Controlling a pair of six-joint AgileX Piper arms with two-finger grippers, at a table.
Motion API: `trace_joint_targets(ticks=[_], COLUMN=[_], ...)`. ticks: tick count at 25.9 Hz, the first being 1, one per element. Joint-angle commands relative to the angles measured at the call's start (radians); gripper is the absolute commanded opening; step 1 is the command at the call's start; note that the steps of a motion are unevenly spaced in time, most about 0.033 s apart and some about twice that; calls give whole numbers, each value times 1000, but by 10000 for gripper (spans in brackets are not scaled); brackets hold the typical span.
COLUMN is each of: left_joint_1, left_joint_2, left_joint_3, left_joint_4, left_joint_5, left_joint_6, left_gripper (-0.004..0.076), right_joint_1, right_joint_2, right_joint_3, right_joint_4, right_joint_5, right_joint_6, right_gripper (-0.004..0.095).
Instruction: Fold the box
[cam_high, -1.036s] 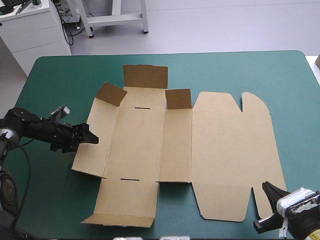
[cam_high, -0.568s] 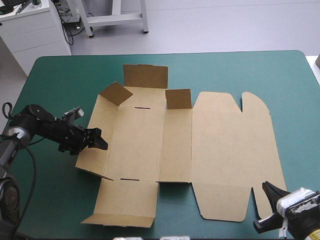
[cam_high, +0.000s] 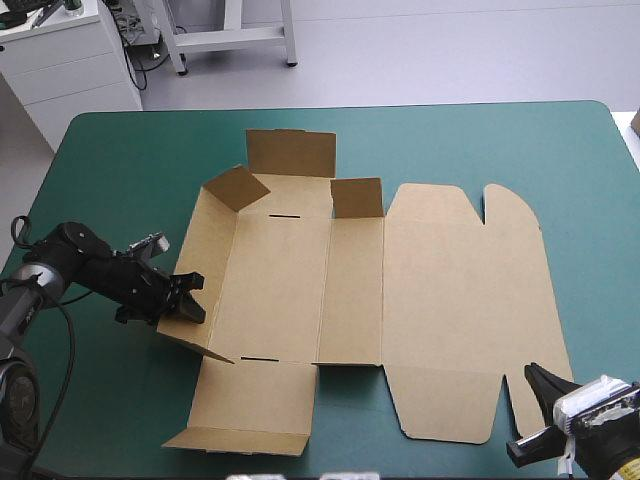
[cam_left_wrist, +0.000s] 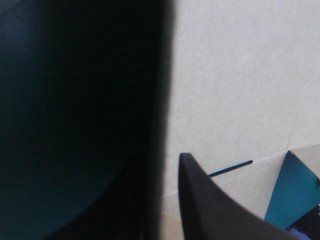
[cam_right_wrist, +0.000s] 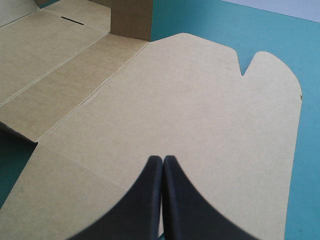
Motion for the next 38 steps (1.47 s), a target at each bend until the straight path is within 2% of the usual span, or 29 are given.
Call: trace_joint_targets(ticks=[1, 8, 10, 15, 23, 30, 35, 38], left_joint_1=[-6, -8, -49, -185, -407, -507, -566, -612], left_joint_2=[-38, -38, -37, -33, 13, 100, 158, 172], left_joint_3=[-19, -116, -235, -381, -550, -640, -650, -650], left_joint_4=[-44, -1, 147, 382, 729, 987, 1217, 1316], left_joint_5=[110, 110, 110, 110, 105, 101, 45, -31], left_joint_6=[25, -3, -65, -153, -158, -148, -148, -148], left_gripper=[-27, -32, -32, -32, -32, -32, -32, -32], right_joint_1=[-2, -2, -2, -2, -2, -2, -2, -2], right_joint_2=[15, 15, 15, 15, 15, 15, 15, 15], right_joint_3=[-27, -27, -27, -25, -25, -23, -23, -23], right_joint_4=[4, 4, 4, 4, 4, 4, 4, 4], right_joint_5=[-79, -79, -79, -79, -83, -85, -85, -85], right_joint_6=[-10, -10, -10, -10, -10, -10, -10, -10], right_gripper=[-24, -23, -23, -23, -23, -23, -23, -23])
